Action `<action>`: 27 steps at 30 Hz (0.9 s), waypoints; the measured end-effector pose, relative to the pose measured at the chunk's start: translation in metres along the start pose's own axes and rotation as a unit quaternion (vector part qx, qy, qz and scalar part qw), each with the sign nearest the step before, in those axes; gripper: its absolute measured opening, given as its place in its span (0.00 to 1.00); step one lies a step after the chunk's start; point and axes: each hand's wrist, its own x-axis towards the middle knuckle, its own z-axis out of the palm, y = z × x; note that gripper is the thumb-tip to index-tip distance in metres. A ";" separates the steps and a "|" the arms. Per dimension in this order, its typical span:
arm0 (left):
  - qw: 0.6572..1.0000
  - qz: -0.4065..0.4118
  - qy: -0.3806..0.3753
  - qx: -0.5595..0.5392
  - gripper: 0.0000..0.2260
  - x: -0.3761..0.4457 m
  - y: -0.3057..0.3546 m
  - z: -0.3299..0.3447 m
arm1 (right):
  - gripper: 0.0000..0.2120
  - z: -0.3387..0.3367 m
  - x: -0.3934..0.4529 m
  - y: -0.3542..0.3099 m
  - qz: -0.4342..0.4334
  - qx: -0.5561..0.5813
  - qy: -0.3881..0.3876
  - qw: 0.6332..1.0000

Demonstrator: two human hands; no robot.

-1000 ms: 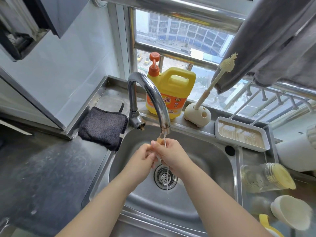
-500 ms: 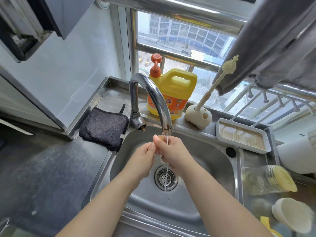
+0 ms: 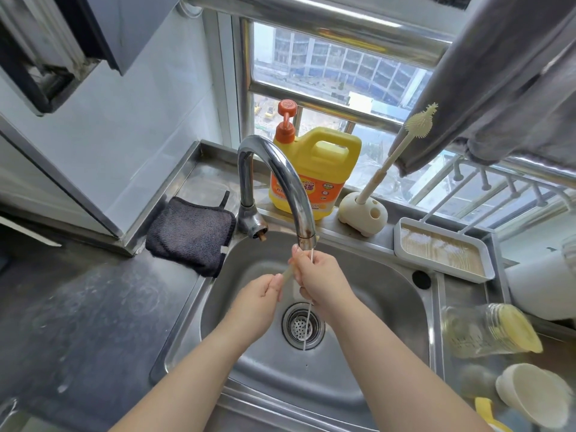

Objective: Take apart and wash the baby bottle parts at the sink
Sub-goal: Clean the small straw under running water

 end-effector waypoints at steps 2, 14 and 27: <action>1.000 -0.003 -0.016 0.025 0.13 0.003 -0.004 -0.001 | 0.13 0.001 -0.004 0.001 0.003 -0.022 -0.028 0.999; 0.997 0.072 -0.005 -0.029 0.06 0.005 0.002 -0.009 | 0.12 -0.036 -0.027 -0.012 -0.108 -0.324 -0.056 0.938; 0.989 0.129 -0.007 -0.078 0.06 0.017 0.011 -0.012 | 0.06 -0.055 -0.049 -0.026 -0.214 -0.453 0.019 0.865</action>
